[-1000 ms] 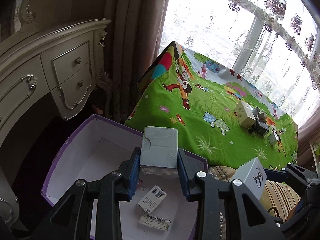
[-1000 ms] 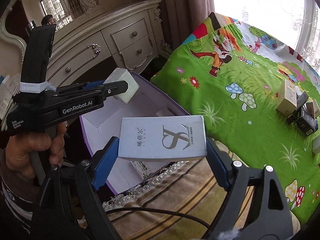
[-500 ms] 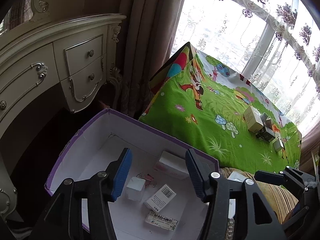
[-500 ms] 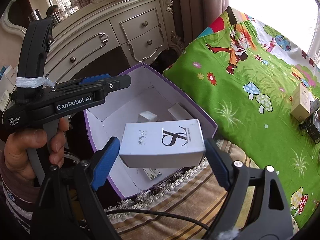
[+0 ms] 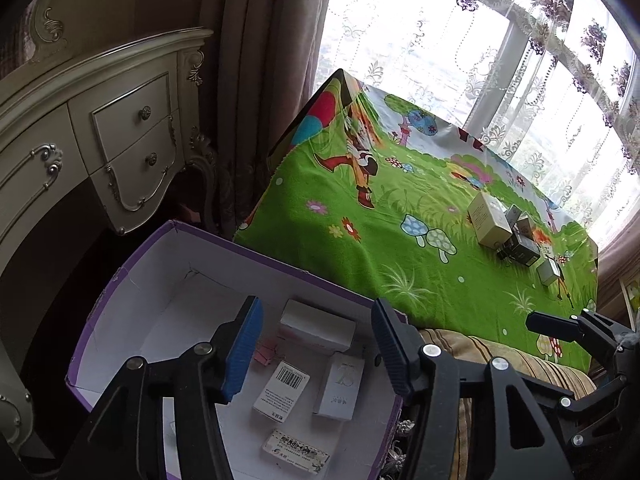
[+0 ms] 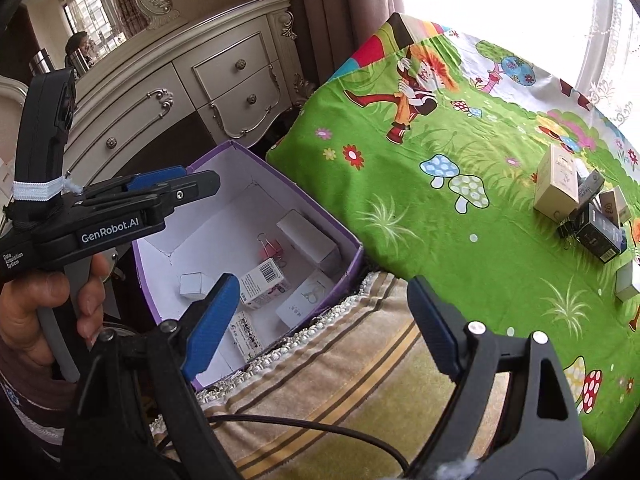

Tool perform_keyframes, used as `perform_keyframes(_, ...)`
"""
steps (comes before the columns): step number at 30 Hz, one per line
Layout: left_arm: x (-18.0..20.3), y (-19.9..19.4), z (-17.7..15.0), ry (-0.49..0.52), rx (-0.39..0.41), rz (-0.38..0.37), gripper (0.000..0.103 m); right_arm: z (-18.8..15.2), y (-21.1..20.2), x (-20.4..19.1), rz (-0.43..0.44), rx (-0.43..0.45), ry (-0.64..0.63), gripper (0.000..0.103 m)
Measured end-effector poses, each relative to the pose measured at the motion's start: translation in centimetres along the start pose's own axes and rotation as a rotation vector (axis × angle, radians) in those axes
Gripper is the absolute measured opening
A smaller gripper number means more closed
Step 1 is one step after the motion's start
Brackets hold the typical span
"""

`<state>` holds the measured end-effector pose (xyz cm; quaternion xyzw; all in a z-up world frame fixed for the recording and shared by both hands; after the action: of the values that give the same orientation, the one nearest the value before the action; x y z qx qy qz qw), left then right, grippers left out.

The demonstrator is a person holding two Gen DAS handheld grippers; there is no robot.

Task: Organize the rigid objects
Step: 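Open the left tool to drop the small box while the right tool drops the S-logo box, then move both open tools back over the boxes on the table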

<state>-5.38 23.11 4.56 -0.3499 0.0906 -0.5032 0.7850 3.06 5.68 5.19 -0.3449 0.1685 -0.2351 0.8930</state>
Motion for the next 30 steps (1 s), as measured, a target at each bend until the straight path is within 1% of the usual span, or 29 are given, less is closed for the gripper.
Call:
perform_keyframes(11, 6.8, 2.8, 0.8, 0.098, -0.046, -0.069, 0.058, -0.3, -3.3, 8.8, -0.136, 0.068, 0.122, 0.088)
perform_keyframes(24, 15.1, 6.8, 1.5, 0.192, -0.097, -0.166, 0.058, -2.2, -6.2, 20.4, -0.277, 0.103, 0.333, 0.088)
perform_keyframes(30, 18.8, 8.5, 1.8, 0.231, -0.115, -0.208, 0.058, -3.3, -7.1, 24.6, -0.335, 0.107, 0.399, 0.088)
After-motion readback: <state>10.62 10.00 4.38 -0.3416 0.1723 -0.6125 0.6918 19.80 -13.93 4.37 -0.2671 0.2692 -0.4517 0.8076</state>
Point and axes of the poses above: each gripper's, at about its wrist camera, not at the fingertips, and y roughly the way its jaws point, x to its right, z to its top, the point moved 1 cm from there along y, roughly the way its jaws point, and after that the axes turned 10 degrees about x, right-handed, at the moved point
